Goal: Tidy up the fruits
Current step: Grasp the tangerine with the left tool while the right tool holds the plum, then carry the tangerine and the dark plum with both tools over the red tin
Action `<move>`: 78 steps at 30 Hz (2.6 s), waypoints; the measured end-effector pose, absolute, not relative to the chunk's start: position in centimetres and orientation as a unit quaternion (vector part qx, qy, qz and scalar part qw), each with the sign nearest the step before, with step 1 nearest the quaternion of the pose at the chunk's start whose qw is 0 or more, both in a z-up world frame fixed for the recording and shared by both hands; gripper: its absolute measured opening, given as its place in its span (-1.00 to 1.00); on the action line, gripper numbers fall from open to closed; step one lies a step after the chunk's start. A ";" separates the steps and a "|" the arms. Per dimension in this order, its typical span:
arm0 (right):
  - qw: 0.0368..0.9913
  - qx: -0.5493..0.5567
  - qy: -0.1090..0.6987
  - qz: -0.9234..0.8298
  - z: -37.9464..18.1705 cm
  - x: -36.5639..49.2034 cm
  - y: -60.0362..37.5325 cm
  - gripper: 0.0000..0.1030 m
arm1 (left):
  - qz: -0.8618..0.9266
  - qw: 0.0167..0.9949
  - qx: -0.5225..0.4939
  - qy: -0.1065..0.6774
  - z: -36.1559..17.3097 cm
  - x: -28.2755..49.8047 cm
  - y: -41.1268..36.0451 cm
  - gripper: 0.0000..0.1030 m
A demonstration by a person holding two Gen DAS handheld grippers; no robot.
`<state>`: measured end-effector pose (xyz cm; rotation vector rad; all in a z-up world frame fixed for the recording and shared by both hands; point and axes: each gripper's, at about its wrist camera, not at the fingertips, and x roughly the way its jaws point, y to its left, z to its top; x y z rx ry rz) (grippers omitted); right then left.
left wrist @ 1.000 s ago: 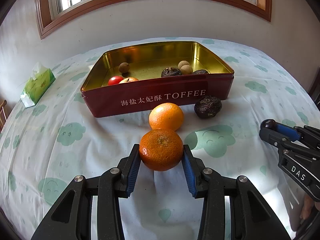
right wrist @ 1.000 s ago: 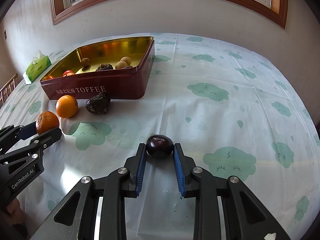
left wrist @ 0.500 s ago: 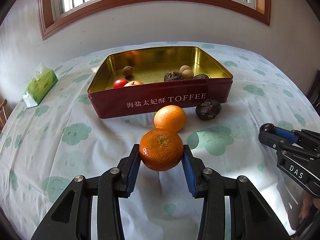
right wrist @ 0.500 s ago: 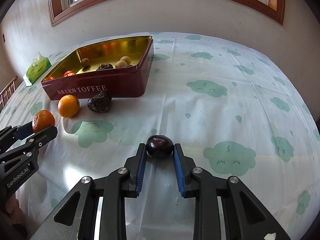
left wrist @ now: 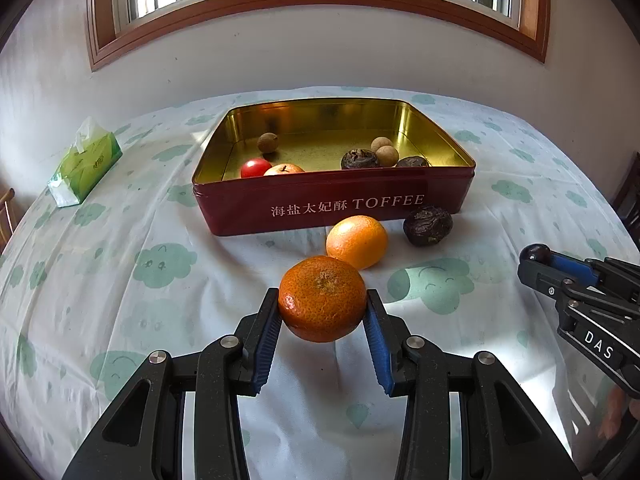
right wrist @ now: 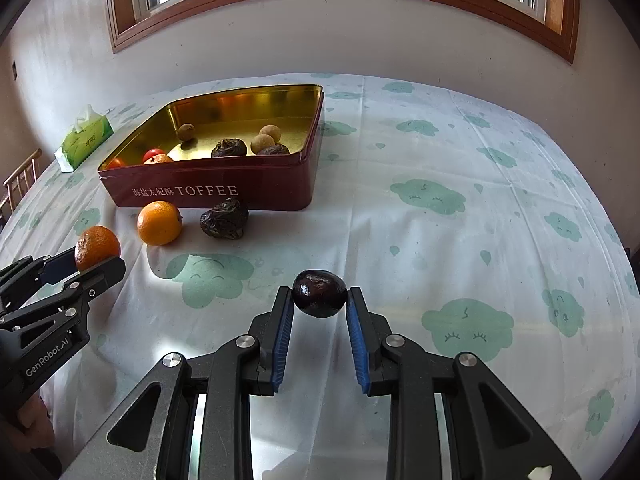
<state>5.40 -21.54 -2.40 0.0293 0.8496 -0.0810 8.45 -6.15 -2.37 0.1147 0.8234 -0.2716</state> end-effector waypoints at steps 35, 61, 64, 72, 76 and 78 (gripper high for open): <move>0.926 -0.013 0.377 0.014 2.8 12.3 -18.0 -0.51 | -0.106 0.919 0.007 0.379 2.5 15.6 -2.7 -0.19; 0.908 -0.017 0.418 0.020 -0.2 19.5 -17.3 -0.51 | -0.113 0.902 0.046 0.414 -0.7 22.9 -4.1 -0.19; 0.907 -0.016 0.421 0.020 -0.5 19.7 -17.3 -0.51 | -0.113 0.900 0.049 0.418 -1.1 23.0 -4.1 -0.19; 0.904 -0.013 0.428 0.020 -0.8 20.0 -17.3 -0.50 | -0.114 0.901 0.055 0.414 -1.4 23.2 -4.3 -0.18; 0.903 -0.014 0.428 0.021 -0.8 19.9 -17.3 -0.48 | -0.113 0.902 0.056 0.413 -1.4 23.3 -4.3 -0.18; 0.903 -0.014 0.428 0.020 -0.9 19.9 -17.3 -0.48 | -0.111 0.902 0.058 0.413 -1.3 23.3 -4.3 -0.17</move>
